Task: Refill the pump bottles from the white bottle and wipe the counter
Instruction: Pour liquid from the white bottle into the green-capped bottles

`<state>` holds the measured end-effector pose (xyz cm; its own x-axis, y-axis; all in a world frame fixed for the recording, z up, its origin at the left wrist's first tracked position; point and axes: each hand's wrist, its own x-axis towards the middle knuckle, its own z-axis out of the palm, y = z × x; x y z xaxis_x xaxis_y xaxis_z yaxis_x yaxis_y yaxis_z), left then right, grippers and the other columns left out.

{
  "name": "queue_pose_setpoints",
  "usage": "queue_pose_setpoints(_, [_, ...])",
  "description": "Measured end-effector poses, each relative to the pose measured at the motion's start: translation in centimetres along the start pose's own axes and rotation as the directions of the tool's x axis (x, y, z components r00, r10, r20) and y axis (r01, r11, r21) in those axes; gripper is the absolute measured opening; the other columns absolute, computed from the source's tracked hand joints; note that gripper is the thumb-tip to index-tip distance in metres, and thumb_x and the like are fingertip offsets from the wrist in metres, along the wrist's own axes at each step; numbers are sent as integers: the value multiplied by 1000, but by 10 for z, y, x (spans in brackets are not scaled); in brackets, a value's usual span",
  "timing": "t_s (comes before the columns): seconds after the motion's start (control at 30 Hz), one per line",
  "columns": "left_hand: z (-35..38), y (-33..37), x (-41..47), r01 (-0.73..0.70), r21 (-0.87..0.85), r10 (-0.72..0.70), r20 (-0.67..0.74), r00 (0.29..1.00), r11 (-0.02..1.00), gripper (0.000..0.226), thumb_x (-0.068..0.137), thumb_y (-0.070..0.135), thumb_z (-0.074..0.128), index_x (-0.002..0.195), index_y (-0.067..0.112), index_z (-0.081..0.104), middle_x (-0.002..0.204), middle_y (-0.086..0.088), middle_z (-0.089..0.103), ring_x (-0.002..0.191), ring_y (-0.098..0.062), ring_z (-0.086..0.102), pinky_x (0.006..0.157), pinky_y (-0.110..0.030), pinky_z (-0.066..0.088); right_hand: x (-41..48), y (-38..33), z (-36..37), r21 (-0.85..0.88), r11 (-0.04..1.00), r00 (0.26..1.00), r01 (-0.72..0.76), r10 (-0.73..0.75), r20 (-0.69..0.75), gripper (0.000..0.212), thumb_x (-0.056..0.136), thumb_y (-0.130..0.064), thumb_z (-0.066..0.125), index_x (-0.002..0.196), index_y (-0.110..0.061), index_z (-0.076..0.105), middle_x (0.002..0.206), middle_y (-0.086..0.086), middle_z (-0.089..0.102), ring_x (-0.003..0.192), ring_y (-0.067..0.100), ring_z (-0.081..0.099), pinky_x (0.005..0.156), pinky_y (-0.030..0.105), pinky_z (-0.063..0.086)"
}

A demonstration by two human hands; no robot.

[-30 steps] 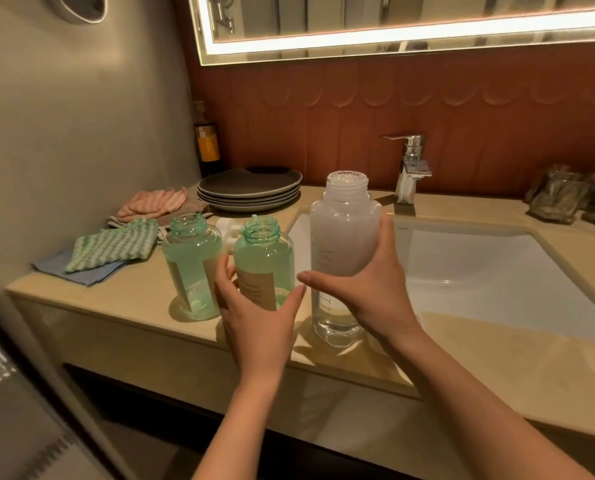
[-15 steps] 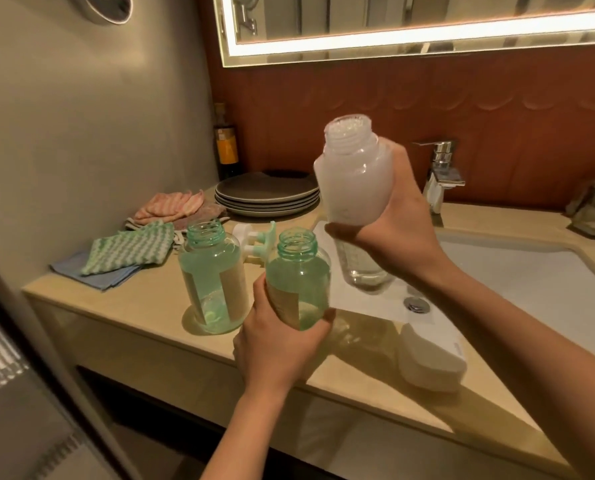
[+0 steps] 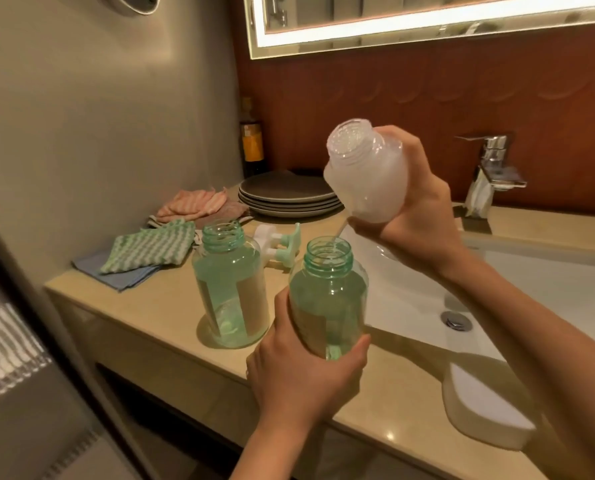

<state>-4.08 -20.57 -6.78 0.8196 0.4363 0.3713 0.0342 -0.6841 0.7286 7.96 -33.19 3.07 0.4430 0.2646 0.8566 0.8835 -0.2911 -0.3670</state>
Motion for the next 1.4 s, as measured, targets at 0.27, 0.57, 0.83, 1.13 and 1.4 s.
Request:
queue_pose_setpoints(0.27, [5,-2,-2,-24,-24,22,-82,996,999,108,38,82,42,133,32,37,80,37,28,99,-20,59,79,-25,31,-5,20,-7,-97,991,984,92,-75,164,83,64,-25,76,133,-29,31,131,-8,43,116,17,49,91,27,51])
queue_pose_setpoints(0.57, [9,-6,-2,-69,-26,65,-135,989,997,103,40,80,47,130,31,40,79,35,34,93,-23,61,81,-35,42,-4,21,-13,-218,960,956,173,-110,274,94,60,-9,85,133,-29,29,132,11,51,115,26,49,94,43,42])
queue_pose_setpoints(0.83, [8,-7,-3,-98,-15,94,-179,979,995,101,42,80,49,128,27,43,81,20,44,88,-30,64,79,-40,47,-2,19,-16,-243,932,932,270,-189,309,93,57,-7,86,132,-22,33,126,14,55,111,17,41,91,40,38])
queue_pose_setpoints(1.13, [8,-7,-3,-81,-25,76,-160,984,996,104,41,81,50,130,27,41,89,15,50,94,-31,63,84,-43,47,-1,22,-18,-302,901,918,312,-205,338,92,58,-10,87,133,-22,35,126,12,55,112,19,42,92,37,33])
queue_pose_setpoints(1.4, [9,-7,-3,-92,-31,86,-156,984,995,100,42,81,51,128,31,38,93,12,54,95,-31,63,85,-43,47,0,27,-18,-344,870,905,354,-226,360,91,60,-16,88,133,-22,33,127,13,55,115,29,49,94,36,32])
